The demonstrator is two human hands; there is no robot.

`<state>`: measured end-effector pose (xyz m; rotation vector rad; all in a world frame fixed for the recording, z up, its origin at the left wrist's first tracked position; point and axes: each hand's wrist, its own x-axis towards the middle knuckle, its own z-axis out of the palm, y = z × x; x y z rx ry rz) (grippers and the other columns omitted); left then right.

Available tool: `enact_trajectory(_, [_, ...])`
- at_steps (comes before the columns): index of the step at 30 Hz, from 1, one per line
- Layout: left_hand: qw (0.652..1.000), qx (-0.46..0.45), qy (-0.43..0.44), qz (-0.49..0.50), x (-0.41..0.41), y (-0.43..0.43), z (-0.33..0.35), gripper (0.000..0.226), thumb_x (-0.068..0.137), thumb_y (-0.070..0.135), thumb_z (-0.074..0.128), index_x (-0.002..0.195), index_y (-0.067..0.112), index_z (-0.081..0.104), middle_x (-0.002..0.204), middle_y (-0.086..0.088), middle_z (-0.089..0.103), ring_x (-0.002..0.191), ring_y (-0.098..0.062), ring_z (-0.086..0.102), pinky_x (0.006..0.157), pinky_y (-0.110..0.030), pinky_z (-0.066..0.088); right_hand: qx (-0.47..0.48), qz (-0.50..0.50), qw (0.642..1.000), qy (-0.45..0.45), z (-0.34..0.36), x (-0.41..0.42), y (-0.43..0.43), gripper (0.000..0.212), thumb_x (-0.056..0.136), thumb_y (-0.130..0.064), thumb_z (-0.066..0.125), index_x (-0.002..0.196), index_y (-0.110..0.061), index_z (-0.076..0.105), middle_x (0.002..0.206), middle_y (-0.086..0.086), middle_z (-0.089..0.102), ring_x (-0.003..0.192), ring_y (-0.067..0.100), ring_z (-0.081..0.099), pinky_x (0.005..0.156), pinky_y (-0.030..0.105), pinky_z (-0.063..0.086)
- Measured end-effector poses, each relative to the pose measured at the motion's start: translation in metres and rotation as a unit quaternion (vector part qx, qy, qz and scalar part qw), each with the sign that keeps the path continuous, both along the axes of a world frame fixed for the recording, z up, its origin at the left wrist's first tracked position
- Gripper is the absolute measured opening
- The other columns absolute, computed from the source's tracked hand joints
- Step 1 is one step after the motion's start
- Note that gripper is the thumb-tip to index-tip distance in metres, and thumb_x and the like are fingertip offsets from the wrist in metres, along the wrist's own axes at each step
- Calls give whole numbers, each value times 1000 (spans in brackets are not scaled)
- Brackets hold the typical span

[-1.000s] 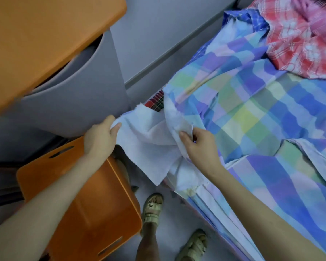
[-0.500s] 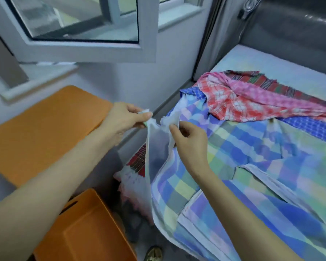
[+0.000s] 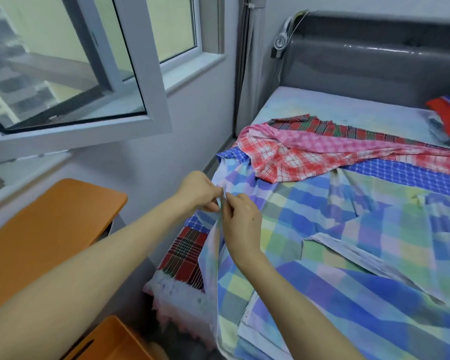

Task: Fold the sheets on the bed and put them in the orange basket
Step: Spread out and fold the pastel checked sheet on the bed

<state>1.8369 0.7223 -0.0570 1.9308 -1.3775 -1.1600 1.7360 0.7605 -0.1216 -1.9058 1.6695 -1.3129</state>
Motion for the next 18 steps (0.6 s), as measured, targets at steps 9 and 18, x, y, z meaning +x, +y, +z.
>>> enact_trajectory(9, [999, 27, 15, 22, -13, -12, -9, 35, 92, 22, 58, 75, -8, 64, 51, -14, 63, 37, -13, 58, 46, -20, 54, -30, -15, 996, 88, -23, -4, -6, 16, 74, 3, 58, 86, 0, 67, 58, 10, 48, 53, 25, 45, 51, 26, 21])
enact_trajectory(18, [998, 25, 20, -48, -40, -16, -44, 23, 88, 8, 63, 69, -3, 58, 53, -13, 57, 34, -8, 56, 40, -16, 48, 98, 14, 994, -49, -41, -36, 10, 25, 92, -14, 43, 92, -2, 65, 72, 5, 51, 69, 20, 47, 64, 30, 34])
